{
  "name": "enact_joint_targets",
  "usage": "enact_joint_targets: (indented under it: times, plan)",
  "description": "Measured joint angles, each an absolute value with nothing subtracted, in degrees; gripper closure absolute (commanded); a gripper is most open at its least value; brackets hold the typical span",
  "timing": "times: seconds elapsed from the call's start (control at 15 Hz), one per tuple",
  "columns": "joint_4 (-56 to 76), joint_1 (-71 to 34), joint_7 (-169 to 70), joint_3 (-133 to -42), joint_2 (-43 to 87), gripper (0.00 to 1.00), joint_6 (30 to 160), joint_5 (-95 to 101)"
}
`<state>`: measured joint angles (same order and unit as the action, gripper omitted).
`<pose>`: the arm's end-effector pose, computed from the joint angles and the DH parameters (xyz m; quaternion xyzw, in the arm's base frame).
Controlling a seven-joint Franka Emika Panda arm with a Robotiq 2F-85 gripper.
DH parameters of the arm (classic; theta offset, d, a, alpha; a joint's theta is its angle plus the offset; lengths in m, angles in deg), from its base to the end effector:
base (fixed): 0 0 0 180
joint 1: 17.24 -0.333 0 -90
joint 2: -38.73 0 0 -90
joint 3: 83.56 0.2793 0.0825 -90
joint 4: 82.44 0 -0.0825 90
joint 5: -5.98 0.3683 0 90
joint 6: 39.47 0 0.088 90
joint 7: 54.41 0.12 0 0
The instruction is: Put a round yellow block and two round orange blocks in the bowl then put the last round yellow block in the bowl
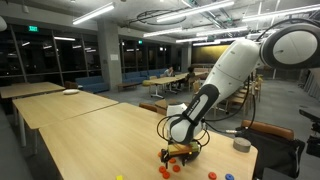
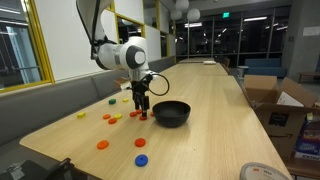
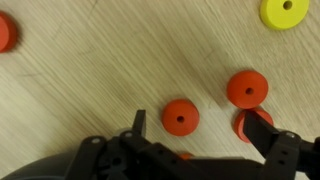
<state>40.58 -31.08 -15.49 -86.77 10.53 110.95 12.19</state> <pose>0.5321 0.0963 0.1363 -0.9579 0.2868 0.0110 0.0094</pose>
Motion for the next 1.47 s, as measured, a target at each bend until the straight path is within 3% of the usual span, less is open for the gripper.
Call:
enact_joint_targets:
  times: [1.47]
  plan:
    - [38.9, -31.6, -8.9, -89.0, 7.6, 0.0, 111.0, 11.4]
